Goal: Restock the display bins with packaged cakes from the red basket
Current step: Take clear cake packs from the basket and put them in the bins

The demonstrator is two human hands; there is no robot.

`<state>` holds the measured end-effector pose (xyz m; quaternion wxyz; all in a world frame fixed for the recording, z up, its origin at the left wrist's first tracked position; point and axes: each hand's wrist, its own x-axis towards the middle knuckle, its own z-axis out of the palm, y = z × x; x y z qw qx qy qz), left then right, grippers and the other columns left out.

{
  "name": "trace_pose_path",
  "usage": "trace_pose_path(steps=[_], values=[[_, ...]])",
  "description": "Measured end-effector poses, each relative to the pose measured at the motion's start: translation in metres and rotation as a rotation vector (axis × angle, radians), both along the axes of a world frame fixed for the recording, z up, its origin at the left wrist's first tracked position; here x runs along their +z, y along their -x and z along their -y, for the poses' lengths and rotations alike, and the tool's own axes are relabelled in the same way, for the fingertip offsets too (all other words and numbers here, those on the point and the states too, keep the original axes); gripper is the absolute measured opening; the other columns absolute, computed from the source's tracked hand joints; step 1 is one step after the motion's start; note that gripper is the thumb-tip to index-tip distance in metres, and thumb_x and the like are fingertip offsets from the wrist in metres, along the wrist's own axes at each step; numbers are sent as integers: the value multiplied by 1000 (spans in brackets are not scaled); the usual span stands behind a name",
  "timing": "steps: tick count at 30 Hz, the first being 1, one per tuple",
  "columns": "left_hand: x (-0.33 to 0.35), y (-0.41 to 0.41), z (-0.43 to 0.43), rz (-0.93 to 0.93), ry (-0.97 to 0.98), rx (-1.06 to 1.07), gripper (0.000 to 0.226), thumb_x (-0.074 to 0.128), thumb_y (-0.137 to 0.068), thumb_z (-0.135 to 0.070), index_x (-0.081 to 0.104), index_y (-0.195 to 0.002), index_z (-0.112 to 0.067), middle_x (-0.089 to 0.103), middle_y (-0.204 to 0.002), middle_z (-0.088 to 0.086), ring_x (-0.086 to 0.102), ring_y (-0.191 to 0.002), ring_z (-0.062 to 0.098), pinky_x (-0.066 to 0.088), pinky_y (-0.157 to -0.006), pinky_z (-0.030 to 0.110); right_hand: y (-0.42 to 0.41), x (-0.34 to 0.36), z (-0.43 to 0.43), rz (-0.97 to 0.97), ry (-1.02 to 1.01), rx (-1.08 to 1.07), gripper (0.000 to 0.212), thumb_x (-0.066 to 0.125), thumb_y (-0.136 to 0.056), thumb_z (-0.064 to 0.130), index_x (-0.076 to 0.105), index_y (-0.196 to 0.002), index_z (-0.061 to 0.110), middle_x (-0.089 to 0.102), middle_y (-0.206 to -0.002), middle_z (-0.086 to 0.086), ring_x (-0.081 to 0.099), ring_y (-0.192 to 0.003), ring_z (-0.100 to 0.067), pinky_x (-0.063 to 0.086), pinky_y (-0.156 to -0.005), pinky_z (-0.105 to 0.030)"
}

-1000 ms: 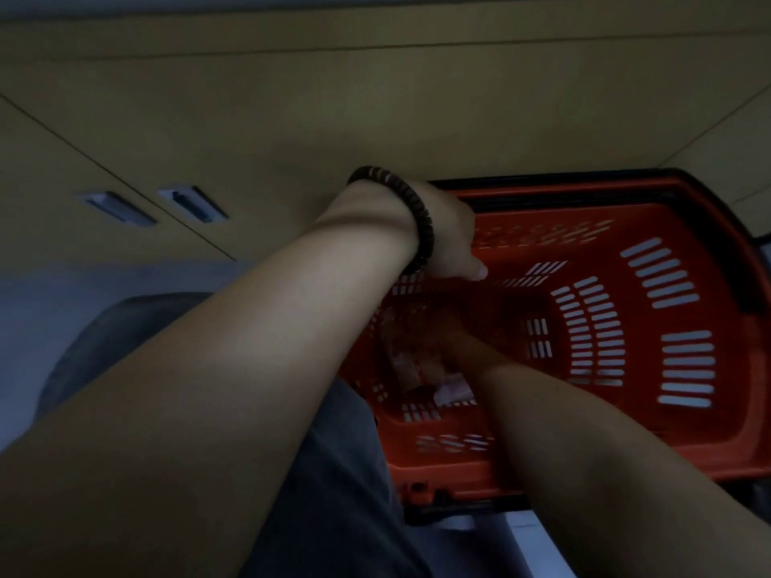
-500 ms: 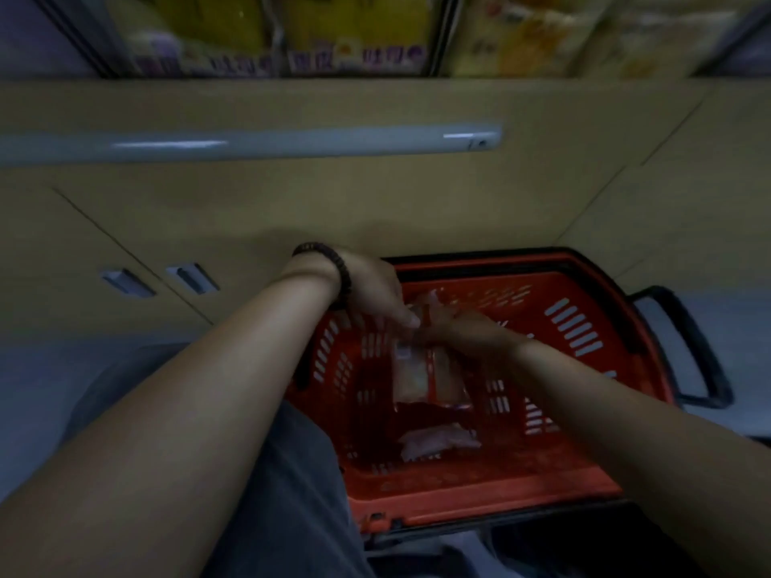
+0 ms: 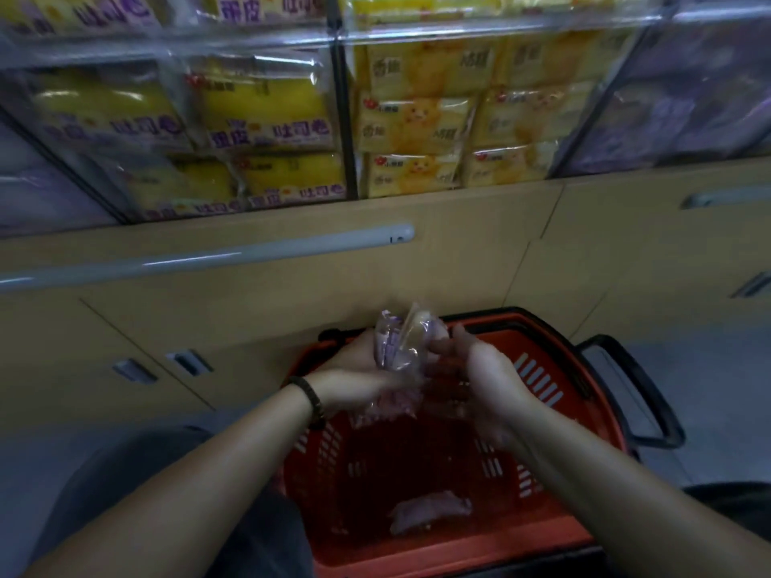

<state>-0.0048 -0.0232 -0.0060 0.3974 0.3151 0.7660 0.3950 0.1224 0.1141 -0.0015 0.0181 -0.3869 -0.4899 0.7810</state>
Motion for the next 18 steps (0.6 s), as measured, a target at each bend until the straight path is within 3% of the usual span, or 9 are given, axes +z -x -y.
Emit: trace_pose_path(steps=[3,5,7,9,11,14,16,18], values=[[9,13,3,81,-31,103,33,81,-83,-12,71,-113,-20,81,-100,2,77,-92,11,61,-92,37,1,8,-12,-43,-183,33,12,72,-93,14,83,-90,12,74,-83,-15,65,-70,-27,49,-64,-35],[14,19,6,192,-52,108,44,82,-74,-17,70,-116,-17,79,-111,14,75,-106,32,57,-99,56,3,9,-28,-87,-429,25,10,83,-83,8,80,-91,13,77,-85,-11,69,-72,-20,52,-65,-31],[20,23,7,279,-60,61,44,81,-80,-11,66,-122,-10,77,-112,20,75,-102,41,58,-91,64,2,14,-41,-100,-761,135,52,95,-69,24,70,-115,25,76,-98,4,72,-83,-6,55,-75,-23],[26,21,10,295,-56,-1,33,74,-92,0,61,-121,-6,78,-94,12,77,-74,24,64,-60,39,0,16,-49,-95,-968,302,84,97,-60,43,60,-136,37,69,-114,14,70,-97,-1,56,-86,-21],[31,18,14,269,-55,-29,30,70,-95,0,60,-123,-5,77,-89,6,73,-66,13,55,-52,24,-2,21,-50,-148,-942,395,73,97,-65,41,65,-130,38,73,-114,14,71,-99,-3,57,-88,-27],[35,16,19,252,-104,-21,41,82,-90,-28,66,-125,-14,76,-110,20,71,-92,27,53,-82,39,-2,28,-44,-191,-834,366,34,94,-75,16,75,-101,26,78,-84,14,71,-73,-1,52,-67,-18],[39,17,23,279,-126,86,45,77,-90,-48,70,-124,-21,76,-121,14,70,-107,24,51,-91,43,-4,32,-46,-184,-783,284,29,93,-75,10,77,-97,20,79,-81,11,71,-72,-3,52,-64,-17],[40,20,27,343,-156,180,47,68,-96,-48,66,-131,-17,74,-128,8,73,-107,19,54,-90,36,-7,40,-52,-165,-740,226,29,93,-74,12,80,-99,17,81,-86,5,74,-75,-7,55,-65,-19]])
